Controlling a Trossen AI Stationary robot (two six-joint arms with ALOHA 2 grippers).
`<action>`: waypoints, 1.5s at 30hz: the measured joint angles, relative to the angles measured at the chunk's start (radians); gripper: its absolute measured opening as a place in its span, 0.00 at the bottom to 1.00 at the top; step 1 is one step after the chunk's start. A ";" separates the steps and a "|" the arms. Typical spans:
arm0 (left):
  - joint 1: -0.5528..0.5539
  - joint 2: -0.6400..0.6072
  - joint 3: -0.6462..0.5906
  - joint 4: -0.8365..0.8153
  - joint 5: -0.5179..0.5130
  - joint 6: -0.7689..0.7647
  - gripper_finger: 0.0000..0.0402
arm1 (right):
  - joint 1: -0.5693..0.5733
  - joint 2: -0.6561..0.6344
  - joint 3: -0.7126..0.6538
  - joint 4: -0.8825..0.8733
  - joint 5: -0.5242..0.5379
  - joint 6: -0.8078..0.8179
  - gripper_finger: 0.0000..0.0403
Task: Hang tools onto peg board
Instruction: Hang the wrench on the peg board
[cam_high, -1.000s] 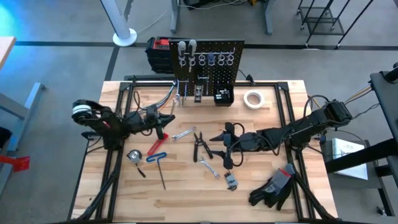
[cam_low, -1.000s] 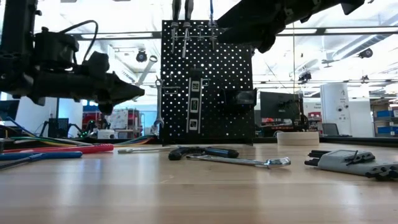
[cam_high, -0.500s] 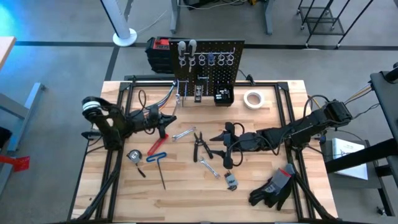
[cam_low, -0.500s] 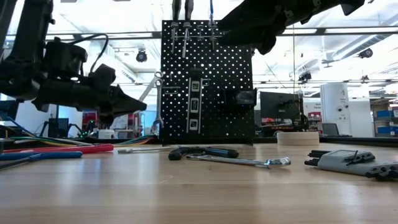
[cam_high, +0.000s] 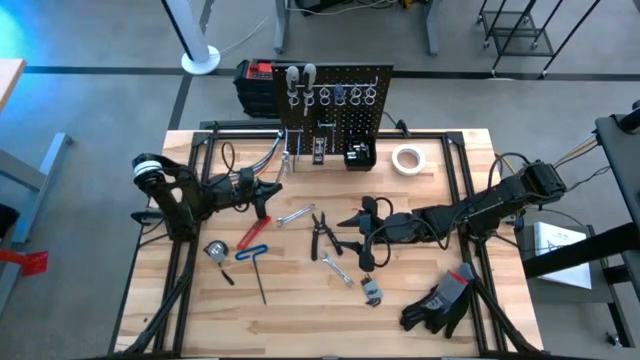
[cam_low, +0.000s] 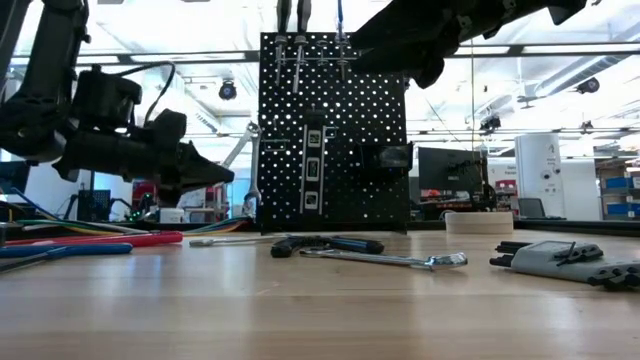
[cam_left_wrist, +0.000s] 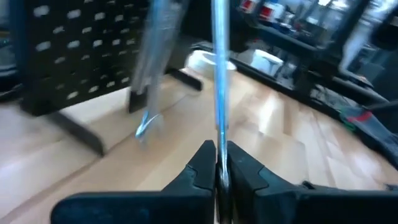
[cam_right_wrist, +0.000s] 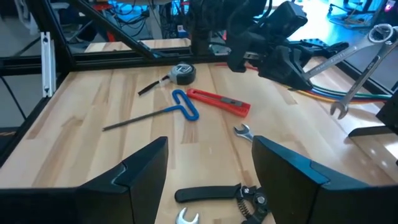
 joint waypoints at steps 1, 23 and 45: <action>0.007 0.005 0.000 -0.005 -0.020 -0.023 0.03 | 0.000 0.000 0.000 0.000 0.000 0.006 0.56; 0.028 0.093 0.016 -0.025 0.141 -0.200 0.58 | -0.003 0.170 -0.003 0.011 0.111 0.312 0.57; -0.095 0.091 0.006 -0.175 0.008 -0.114 0.47 | -0.170 0.665 0.451 -0.071 0.102 -0.500 0.50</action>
